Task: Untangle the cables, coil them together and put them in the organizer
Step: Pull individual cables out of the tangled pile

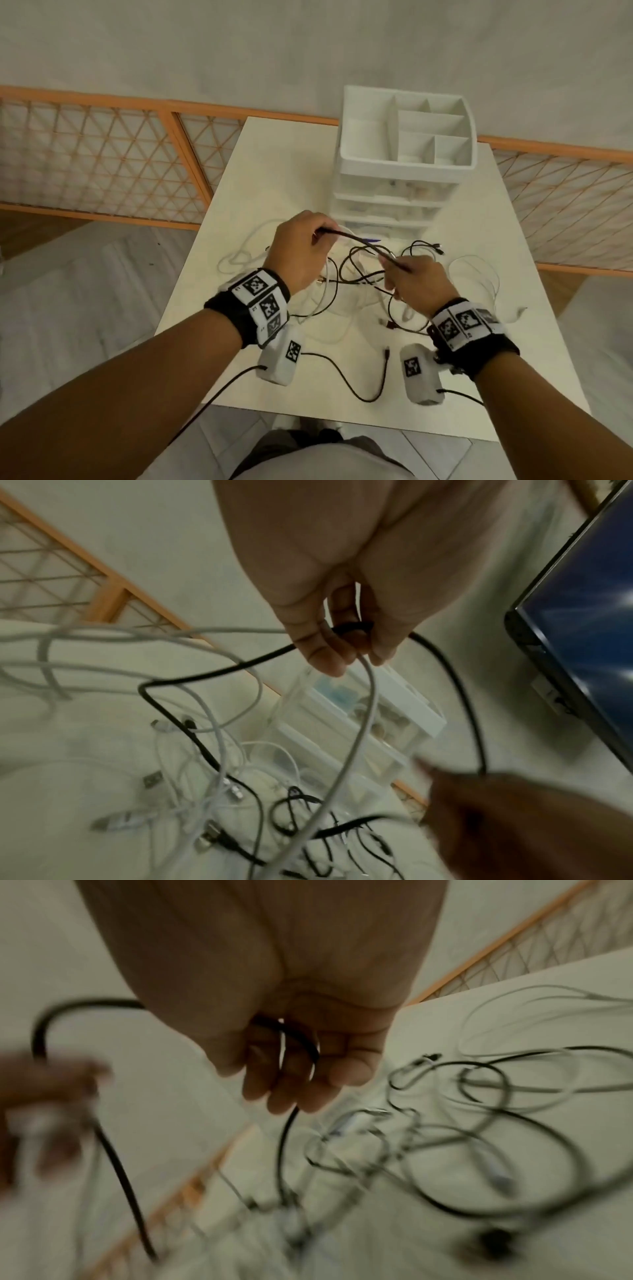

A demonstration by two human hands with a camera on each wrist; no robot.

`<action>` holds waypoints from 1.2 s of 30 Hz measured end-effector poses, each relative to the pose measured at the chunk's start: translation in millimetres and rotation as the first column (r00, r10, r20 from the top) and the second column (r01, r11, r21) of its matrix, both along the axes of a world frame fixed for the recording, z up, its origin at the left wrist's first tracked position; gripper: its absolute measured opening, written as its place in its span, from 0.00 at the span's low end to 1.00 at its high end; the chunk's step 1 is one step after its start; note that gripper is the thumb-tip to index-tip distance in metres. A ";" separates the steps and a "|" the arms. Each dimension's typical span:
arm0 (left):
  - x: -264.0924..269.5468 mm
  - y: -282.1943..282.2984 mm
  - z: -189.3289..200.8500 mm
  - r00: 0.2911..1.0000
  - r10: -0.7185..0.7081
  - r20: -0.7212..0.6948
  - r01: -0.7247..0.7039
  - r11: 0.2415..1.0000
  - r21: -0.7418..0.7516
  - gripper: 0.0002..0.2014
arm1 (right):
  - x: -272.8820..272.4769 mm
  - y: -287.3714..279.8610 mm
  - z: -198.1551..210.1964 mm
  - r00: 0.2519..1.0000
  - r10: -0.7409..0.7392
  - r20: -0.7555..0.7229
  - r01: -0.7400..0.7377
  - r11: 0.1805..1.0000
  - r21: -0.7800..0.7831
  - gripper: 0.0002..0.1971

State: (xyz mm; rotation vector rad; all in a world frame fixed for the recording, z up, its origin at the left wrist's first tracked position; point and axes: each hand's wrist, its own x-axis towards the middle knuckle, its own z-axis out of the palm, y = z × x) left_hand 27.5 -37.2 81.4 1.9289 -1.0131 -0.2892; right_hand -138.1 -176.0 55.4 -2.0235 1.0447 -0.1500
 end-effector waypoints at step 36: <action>43.8 14.7 58.4 0.945 -0.287 -0.157 0.296 0.955 0.035 0.16 | -15.6 -103.8 78.9 0.898 -0.410 0.157 0.434 0.883 -0.180 0.23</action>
